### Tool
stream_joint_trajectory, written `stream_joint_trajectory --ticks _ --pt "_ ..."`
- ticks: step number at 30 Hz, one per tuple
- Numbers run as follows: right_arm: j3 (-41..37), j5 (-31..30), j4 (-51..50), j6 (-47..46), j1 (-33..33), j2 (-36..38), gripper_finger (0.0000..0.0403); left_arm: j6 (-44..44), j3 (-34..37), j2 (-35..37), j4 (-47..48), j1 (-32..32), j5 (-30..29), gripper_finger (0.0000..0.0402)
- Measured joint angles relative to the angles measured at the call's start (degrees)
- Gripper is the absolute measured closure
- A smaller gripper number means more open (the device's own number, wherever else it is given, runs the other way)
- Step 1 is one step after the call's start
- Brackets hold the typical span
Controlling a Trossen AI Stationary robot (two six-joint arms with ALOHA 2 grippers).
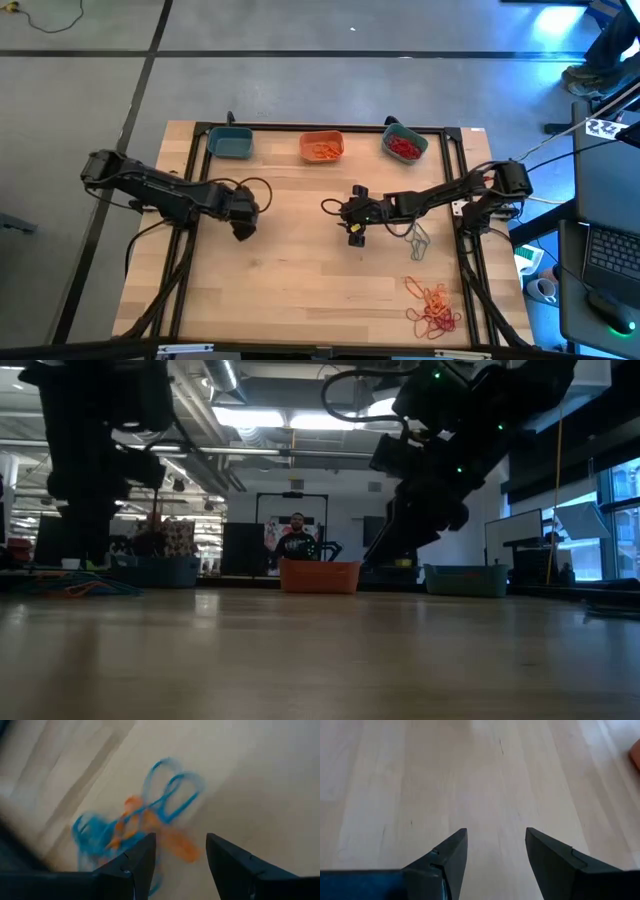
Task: Sort rubber bands into baskets
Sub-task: Put the orange rubber band into the orange bin
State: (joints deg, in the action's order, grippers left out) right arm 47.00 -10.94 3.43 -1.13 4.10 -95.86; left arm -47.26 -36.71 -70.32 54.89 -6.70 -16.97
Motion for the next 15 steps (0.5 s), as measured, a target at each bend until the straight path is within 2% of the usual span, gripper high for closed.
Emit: stream_joint_trajectory --ticks 5,8,15 --pt "0.0 0.0 0.2 0.0 0.0 -0.1 0.0204 -2.3 0.0 -1.7 0.5 0.9 0.3 0.0232" --pt "0.0 0.0 0.1 0.0 0.0 -0.1 0.0204 -2.5 1.1 -2.8 -1.2 0.9 3.4 0.0233" --pt "0.0 0.0 -0.1 0.0 0.0 -0.1 0.0204 -3.4 4.5 -4.4 -4.7 0.9 4.4 0.0267"
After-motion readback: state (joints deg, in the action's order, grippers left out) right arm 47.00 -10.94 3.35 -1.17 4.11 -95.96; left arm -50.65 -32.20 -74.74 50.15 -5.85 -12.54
